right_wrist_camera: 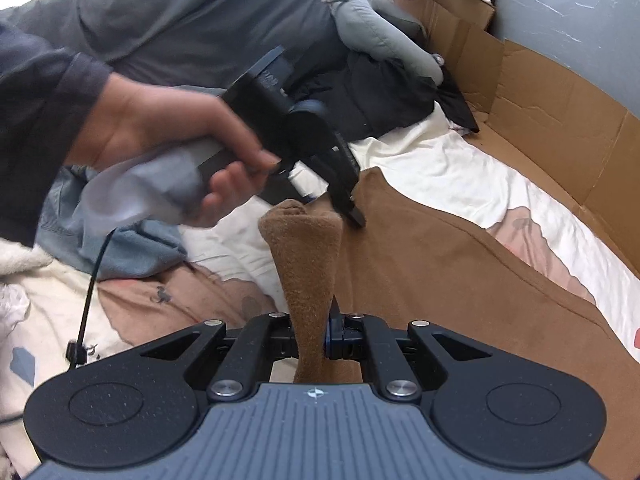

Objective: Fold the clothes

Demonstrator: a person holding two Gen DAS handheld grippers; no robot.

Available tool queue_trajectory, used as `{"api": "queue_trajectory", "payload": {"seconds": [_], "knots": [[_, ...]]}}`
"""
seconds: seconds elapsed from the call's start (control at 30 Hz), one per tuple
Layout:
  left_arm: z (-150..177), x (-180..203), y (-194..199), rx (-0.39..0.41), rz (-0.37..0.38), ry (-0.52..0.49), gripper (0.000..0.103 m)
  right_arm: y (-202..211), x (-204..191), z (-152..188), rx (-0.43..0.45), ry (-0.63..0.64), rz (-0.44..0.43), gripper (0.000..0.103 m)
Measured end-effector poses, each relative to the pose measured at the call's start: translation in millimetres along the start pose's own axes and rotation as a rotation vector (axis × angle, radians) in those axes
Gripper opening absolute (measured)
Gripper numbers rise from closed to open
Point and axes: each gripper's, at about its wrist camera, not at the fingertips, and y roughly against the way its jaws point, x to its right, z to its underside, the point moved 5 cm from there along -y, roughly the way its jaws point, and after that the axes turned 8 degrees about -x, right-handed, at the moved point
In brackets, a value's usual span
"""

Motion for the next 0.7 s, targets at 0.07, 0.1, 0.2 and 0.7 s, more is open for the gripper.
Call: {"api": "queue_trajectory", "payload": {"seconds": [0.07, 0.1, 0.2, 0.7], "knots": [[-1, 7, 3, 0.014, 0.022, -0.020, 0.014, 0, 1, 0, 0.005, -0.011, -0.019, 0.006], [0, 11, 5, 0.020, 0.027, -0.030, 0.013, 1, 2, 0, 0.008, -0.002, -0.025, 0.006], [4, 27, 12, 0.030, -0.017, -0.083, 0.012, 9, 14, 1, 0.015, -0.015, -0.053, 0.006], [39, 158, 48, 0.082, -0.126, -0.153, 0.010, 92, 67, 20, 0.094, -0.273, -0.051, 0.005]]}}
